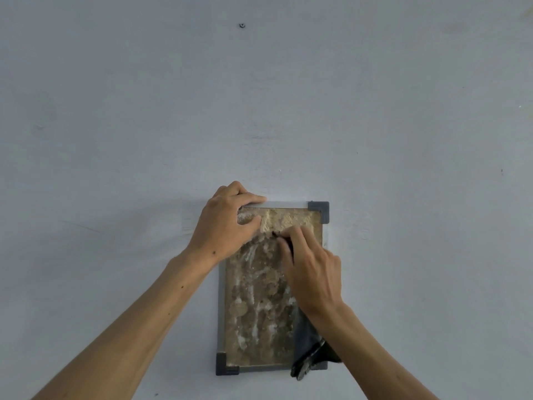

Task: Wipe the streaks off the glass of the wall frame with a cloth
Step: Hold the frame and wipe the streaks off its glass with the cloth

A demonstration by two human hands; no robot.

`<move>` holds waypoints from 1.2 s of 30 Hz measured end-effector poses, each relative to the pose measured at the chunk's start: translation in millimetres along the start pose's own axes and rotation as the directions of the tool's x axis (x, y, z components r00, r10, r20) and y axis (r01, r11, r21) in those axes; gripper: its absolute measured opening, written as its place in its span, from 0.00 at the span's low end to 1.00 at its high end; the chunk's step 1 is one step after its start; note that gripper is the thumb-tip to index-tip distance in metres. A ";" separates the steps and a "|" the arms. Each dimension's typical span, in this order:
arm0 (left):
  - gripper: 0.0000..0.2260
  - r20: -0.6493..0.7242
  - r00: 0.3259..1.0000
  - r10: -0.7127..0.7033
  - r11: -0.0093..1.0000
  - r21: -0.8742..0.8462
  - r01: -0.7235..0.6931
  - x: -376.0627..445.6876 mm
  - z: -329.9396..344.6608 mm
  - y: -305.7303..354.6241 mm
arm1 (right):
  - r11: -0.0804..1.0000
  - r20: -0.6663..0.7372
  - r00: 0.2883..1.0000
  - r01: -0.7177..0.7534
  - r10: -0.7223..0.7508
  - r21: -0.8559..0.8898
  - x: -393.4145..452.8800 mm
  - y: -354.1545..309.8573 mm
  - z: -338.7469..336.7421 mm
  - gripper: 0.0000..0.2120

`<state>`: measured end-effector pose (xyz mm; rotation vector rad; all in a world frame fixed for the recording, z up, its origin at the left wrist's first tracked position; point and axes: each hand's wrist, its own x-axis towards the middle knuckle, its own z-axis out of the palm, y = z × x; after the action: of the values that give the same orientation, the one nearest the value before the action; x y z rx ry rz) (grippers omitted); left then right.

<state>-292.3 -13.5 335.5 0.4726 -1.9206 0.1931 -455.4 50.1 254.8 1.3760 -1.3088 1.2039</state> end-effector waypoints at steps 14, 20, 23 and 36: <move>0.15 0.011 1.000 0.005 1.000 -0.001 -0.005 0.7 -0.7 -0.4 | 0.999 -0.028 0.999 0.035 -0.036 -0.029 25.9 19.2 -16.5 0.07; 0.15 0.007 1.000 0.007 1.000 0.001 -0.007 -0.8 0.1 -0.9 | 0.946 0.187 0.928 0.324 -0.322 0.021 -7.5 21.4 -17.2 0.05; 0.15 0.005 1.000 0.006 1.000 -0.005 -0.006 -0.7 -0.2 -0.6 | 0.954 0.141 0.944 0.301 -0.298 -0.005 13.3 29.3 -25.9 0.08; 0.16 0.029 1.000 0.006 1.000 0.002 -0.006 -1.2 -1.8 0.0 | 0.998 0.032 0.998 0.057 -0.057 -0.013 3.9 31.9 -21.4 0.07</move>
<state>-290.4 -12.5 335.1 0.4729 -1.9505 0.1933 -489.0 68.2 261.2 1.4179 -1.2890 1.1366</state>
